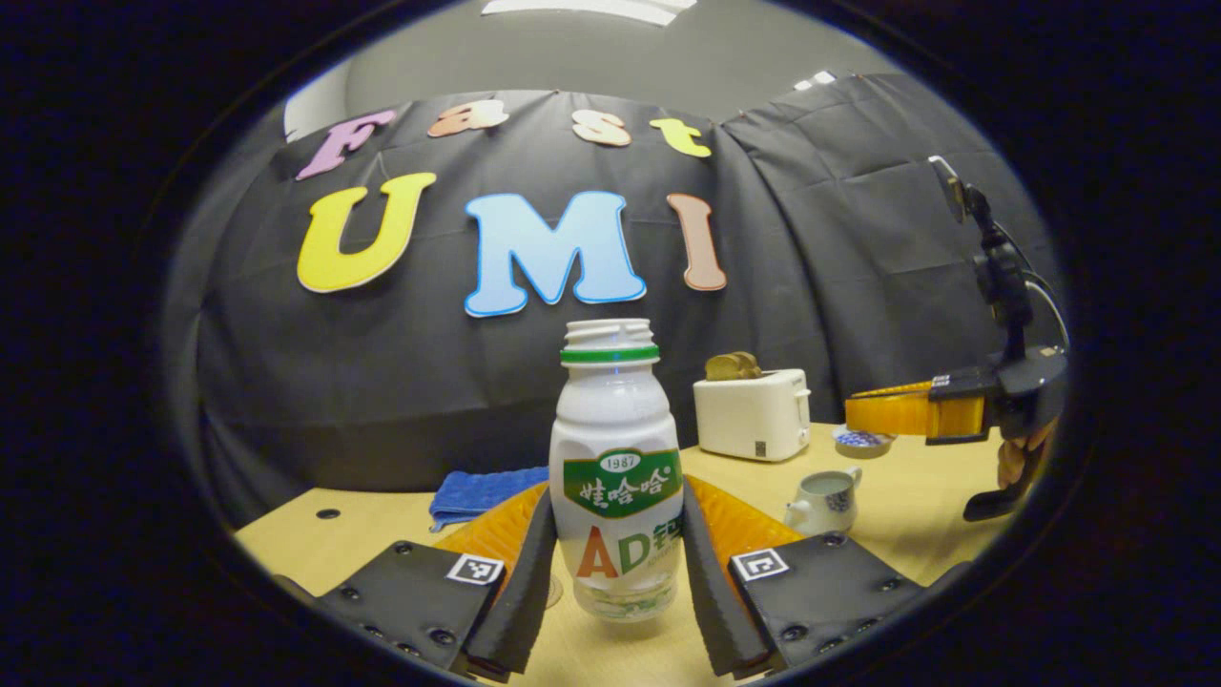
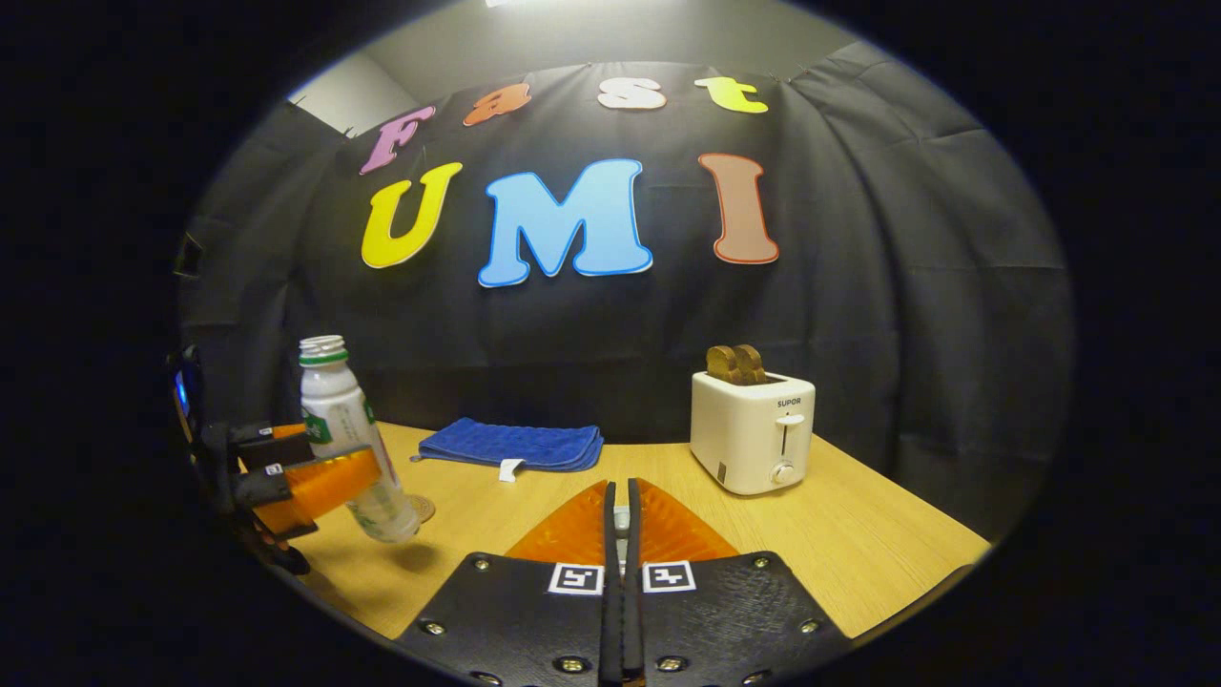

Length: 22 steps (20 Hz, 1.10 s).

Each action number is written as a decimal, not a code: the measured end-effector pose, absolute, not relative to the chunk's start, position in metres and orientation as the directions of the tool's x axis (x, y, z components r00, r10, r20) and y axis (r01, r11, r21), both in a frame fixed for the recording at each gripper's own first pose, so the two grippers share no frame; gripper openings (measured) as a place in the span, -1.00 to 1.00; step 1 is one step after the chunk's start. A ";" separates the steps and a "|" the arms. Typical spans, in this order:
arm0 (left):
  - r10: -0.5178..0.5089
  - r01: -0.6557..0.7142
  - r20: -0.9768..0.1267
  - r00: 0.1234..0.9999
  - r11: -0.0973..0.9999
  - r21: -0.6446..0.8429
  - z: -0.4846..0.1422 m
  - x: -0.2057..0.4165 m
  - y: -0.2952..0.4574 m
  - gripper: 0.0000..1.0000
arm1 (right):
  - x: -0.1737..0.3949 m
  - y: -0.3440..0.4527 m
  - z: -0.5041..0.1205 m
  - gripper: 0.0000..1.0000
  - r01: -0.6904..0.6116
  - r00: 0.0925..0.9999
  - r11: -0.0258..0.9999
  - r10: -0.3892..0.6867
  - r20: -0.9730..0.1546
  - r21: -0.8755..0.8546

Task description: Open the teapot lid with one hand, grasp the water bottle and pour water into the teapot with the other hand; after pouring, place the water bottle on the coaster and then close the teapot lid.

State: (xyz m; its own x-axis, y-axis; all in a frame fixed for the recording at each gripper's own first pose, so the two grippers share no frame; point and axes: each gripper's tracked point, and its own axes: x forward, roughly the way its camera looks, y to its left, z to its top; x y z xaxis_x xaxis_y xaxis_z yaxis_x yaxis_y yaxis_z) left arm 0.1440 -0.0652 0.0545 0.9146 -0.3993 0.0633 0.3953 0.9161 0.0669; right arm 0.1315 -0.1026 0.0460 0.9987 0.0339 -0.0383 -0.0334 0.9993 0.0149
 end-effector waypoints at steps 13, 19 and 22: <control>-0.326 0.328 0.059 0.943 0.945 -0.015 0.055 0.157 -0.032 0.53 | 0.164 -0.111 0.005 -0.99 0.010 0.995 1.000 -0.008 -0.104 0.017; -0.318 0.320 0.054 0.947 0.947 -0.030 0.053 0.160 -0.027 0.54 | 0.166 -0.110 -0.006 -0.93 0.006 0.993 1.000 -0.005 -0.118 0.007; -0.306 0.308 0.029 0.951 0.950 -0.051 0.044 0.167 -0.021 0.53 | 0.154 -0.105 0.001 -0.33 -0.014 0.994 1.000 0.012 -0.110 -0.012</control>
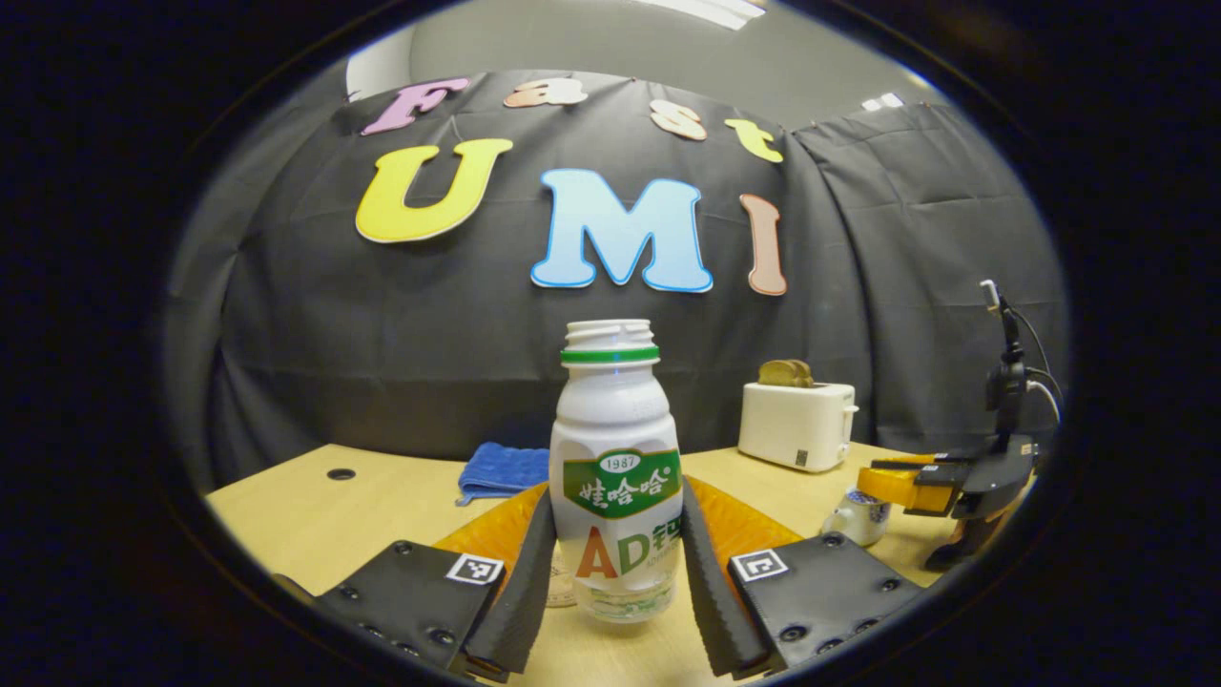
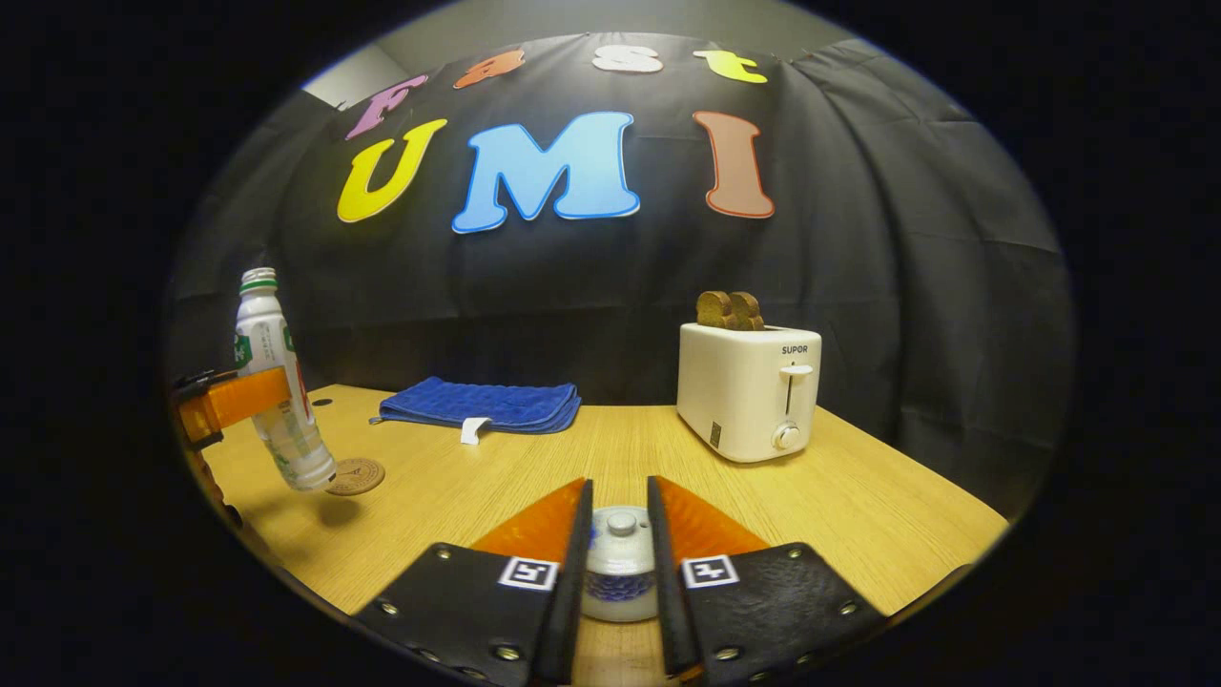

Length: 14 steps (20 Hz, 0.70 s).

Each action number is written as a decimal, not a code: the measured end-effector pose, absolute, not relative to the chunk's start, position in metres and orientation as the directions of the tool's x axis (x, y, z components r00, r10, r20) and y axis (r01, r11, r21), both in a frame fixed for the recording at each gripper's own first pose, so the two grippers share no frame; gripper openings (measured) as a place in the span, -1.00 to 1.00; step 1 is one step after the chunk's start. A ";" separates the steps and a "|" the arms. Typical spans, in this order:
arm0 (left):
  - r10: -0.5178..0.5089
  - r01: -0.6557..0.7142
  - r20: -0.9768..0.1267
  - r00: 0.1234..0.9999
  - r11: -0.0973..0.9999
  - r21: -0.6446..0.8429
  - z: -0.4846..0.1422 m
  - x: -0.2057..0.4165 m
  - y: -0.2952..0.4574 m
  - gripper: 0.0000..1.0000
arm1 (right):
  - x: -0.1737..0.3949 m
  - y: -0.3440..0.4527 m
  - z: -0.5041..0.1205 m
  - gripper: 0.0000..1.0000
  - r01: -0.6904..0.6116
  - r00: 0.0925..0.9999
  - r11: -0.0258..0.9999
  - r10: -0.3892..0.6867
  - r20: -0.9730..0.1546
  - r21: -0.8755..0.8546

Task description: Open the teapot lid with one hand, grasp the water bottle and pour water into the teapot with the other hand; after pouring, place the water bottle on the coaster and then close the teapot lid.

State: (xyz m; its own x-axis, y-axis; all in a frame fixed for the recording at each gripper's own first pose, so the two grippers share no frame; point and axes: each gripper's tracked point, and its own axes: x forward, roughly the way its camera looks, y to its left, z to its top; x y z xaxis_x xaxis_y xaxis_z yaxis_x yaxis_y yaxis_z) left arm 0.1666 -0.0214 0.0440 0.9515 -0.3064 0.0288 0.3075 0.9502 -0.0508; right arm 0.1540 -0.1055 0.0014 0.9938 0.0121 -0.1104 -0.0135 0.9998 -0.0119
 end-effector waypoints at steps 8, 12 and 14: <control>-0.244 0.245 0.018 0.970 0.968 -0.056 0.042 0.214 0.020 0.53 | 0.119 -0.084 0.048 0.34 -0.074 0.996 0.995 0.077 0.043 -0.071; -0.234 0.234 -0.030 0.972 0.972 0.002 0.014 0.240 0.022 0.53 | 0.119 -0.085 0.051 0.33 -0.071 0.996 0.996 0.074 0.054 -0.061; -0.251 0.251 -0.040 0.967 0.968 -0.008 0.006 0.247 0.016 0.53 | 0.120 -0.088 0.049 0.34 -0.062 0.997 0.996 0.065 0.048 -0.069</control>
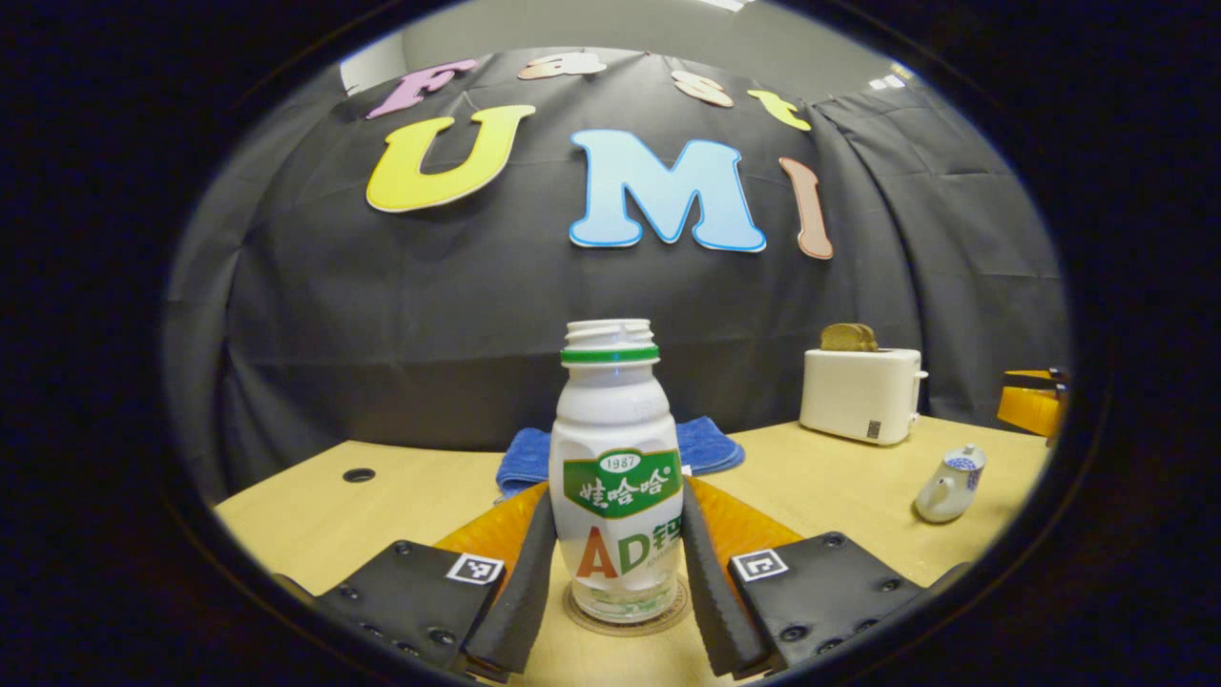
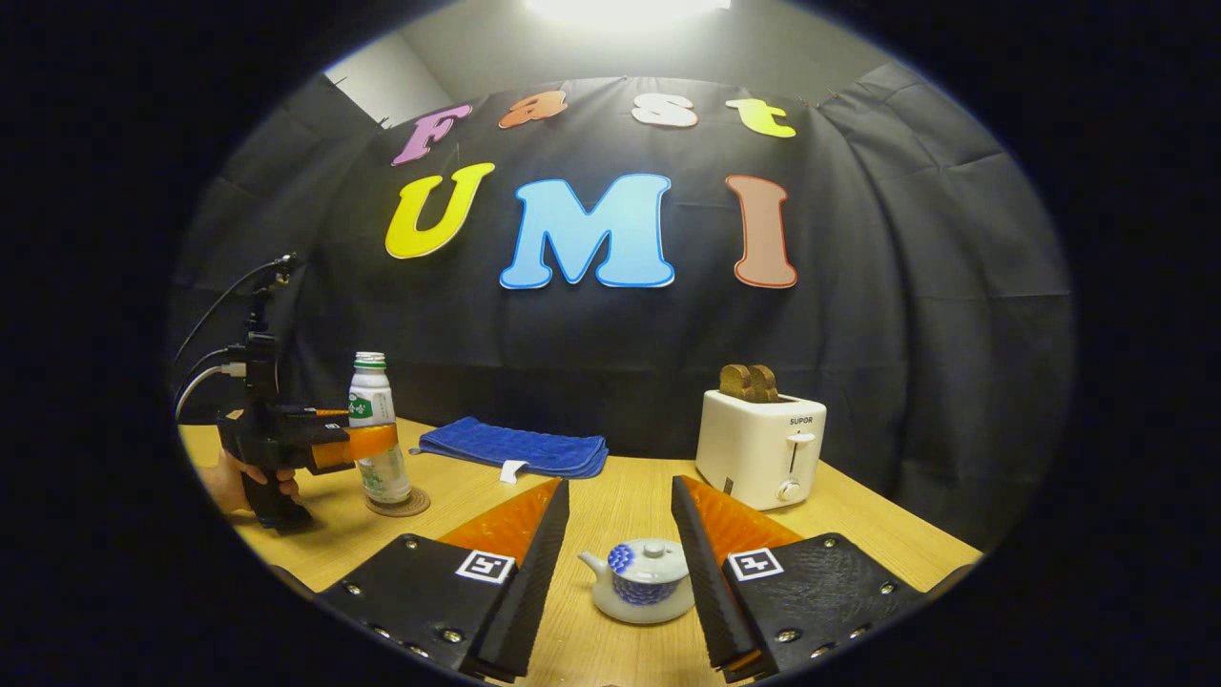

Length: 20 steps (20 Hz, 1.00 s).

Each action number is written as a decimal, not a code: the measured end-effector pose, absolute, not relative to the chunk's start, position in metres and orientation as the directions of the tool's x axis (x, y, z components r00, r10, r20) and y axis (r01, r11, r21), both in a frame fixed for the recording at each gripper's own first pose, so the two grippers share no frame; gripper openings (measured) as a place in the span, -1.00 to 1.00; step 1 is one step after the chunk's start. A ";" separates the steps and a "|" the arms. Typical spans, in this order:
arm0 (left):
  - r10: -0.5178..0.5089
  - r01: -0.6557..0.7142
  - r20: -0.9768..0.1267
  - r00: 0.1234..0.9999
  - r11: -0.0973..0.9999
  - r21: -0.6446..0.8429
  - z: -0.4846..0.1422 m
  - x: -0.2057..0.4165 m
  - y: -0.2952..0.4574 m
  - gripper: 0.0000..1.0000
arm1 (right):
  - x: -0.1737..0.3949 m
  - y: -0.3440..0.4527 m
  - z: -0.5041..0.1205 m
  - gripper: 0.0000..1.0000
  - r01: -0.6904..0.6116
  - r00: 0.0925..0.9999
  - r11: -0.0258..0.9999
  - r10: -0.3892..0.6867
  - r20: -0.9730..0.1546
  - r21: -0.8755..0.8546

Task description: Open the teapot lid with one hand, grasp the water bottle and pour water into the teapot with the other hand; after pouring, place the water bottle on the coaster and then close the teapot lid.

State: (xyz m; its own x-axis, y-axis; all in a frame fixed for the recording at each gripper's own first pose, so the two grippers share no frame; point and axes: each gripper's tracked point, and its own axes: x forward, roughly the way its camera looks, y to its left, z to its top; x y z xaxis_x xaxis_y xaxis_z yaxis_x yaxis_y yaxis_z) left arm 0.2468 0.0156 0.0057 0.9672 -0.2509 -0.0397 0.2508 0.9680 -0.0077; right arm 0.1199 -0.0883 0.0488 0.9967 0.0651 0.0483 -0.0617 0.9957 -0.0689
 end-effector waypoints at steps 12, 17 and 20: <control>-0.244 0.245 -0.055 0.968 0.970 0.001 0.000 0.250 0.018 0.66 | 0.116 -0.078 0.050 0.33 -0.062 0.995 0.987 0.072 0.067 -0.146; -0.238 0.240 -0.061 0.969 0.971 0.023 -0.002 0.243 0.017 1.00 | 0.116 -0.078 0.048 0.34 -0.066 0.995 0.988 0.076 0.065 -0.139; -0.227 0.228 -0.034 0.973 0.973 0.040 0.007 0.233 0.021 1.00 | 0.114 -0.072 0.049 0.33 -0.083 0.993 0.988 0.092 0.068 -0.131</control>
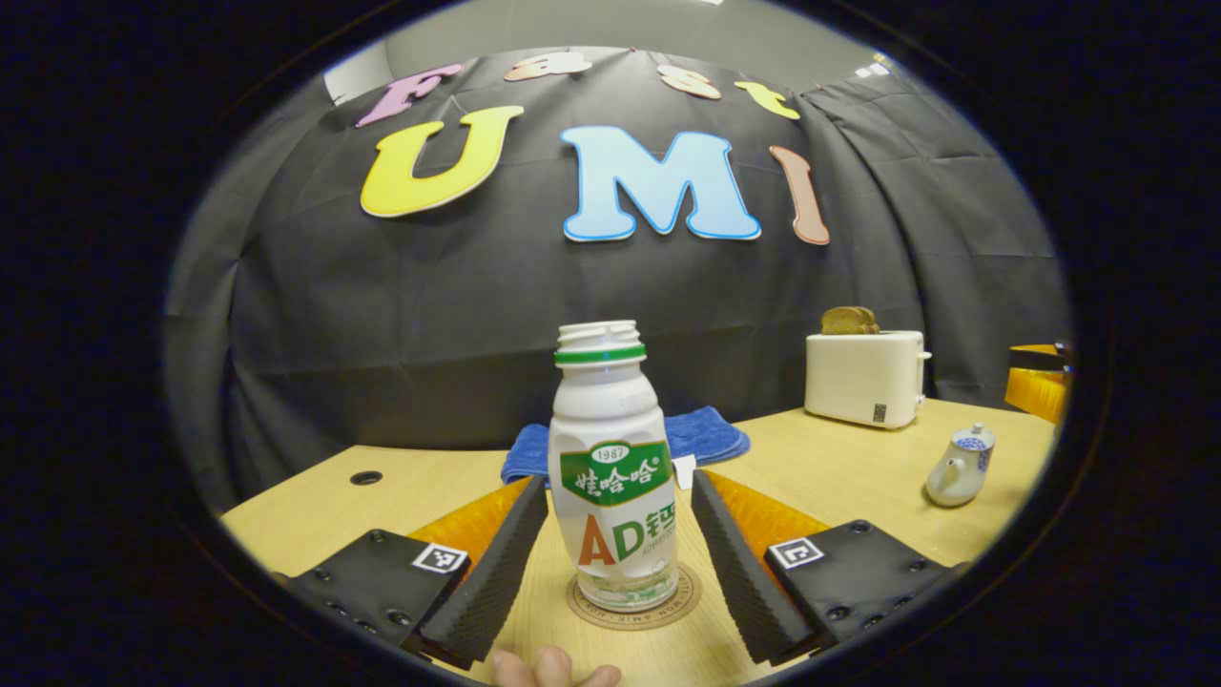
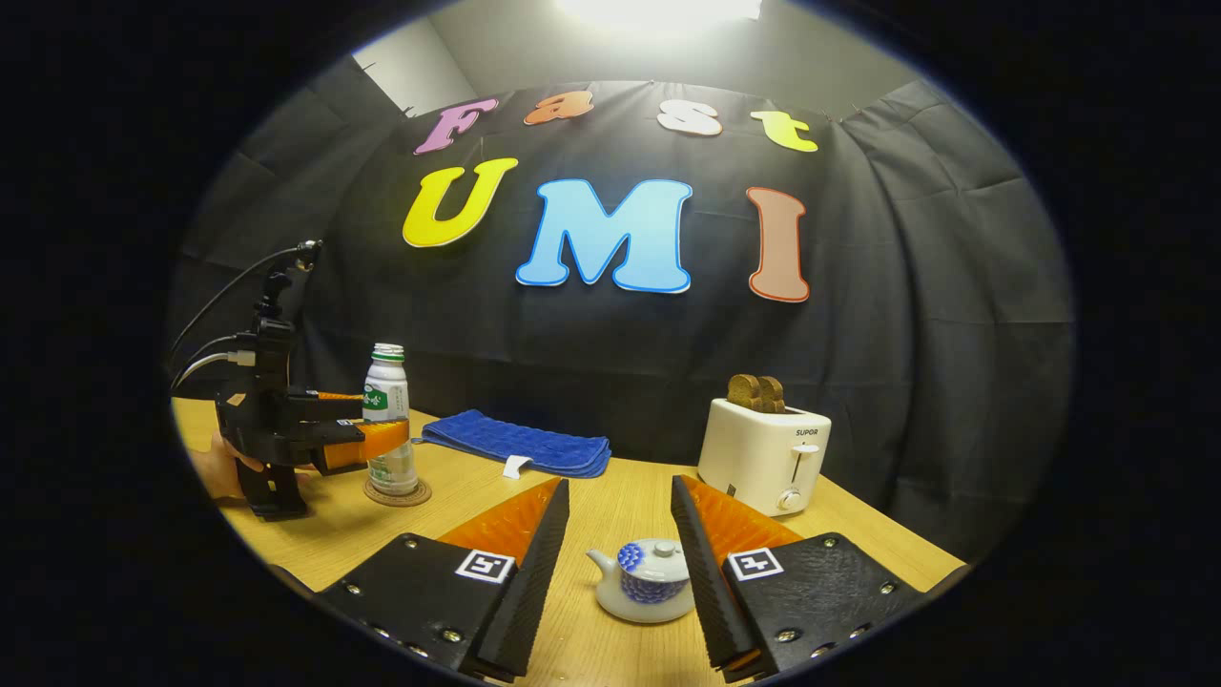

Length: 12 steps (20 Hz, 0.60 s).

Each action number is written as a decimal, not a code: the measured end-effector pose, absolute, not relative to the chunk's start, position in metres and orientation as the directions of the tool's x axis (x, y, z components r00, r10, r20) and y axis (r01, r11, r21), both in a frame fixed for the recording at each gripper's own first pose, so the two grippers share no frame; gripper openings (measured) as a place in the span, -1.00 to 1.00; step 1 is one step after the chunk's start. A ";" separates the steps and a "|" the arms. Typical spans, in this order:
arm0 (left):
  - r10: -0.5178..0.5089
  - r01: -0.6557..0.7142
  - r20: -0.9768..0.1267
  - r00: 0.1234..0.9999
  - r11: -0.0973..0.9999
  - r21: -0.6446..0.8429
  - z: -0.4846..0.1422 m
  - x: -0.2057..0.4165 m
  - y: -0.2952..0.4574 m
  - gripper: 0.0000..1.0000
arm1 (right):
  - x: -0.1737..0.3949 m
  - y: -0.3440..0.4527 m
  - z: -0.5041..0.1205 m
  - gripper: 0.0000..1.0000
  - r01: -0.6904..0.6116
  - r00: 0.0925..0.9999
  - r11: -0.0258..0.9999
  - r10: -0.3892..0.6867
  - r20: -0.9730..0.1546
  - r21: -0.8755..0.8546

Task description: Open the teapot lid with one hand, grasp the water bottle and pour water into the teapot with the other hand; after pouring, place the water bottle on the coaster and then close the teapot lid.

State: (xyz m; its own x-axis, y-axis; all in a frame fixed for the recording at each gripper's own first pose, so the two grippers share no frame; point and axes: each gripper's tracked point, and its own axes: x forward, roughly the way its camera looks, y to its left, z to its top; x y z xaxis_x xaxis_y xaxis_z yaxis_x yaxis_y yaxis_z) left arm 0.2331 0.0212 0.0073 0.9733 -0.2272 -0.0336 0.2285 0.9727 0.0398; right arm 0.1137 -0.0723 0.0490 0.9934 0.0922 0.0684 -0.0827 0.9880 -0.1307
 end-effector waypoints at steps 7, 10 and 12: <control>-0.188 0.188 -0.025 0.982 0.982 -0.007 0.018 0.175 0.035 0.87 | 0.104 -0.061 0.052 0.33 -0.090 0.992 0.986 0.101 0.079 -0.141; -0.159 0.159 0.004 0.987 0.987 -0.017 0.031 0.119 0.028 1.00 | 0.076 -0.040 0.040 0.34 -0.109 0.994 0.993 0.110 0.020 -0.047; -0.171 0.171 -0.009 0.985 0.984 -0.047 0.024 0.077 0.005 1.00 | 0.049 -0.023 0.037 0.60 -0.112 0.994 0.994 0.112 0.019 -0.019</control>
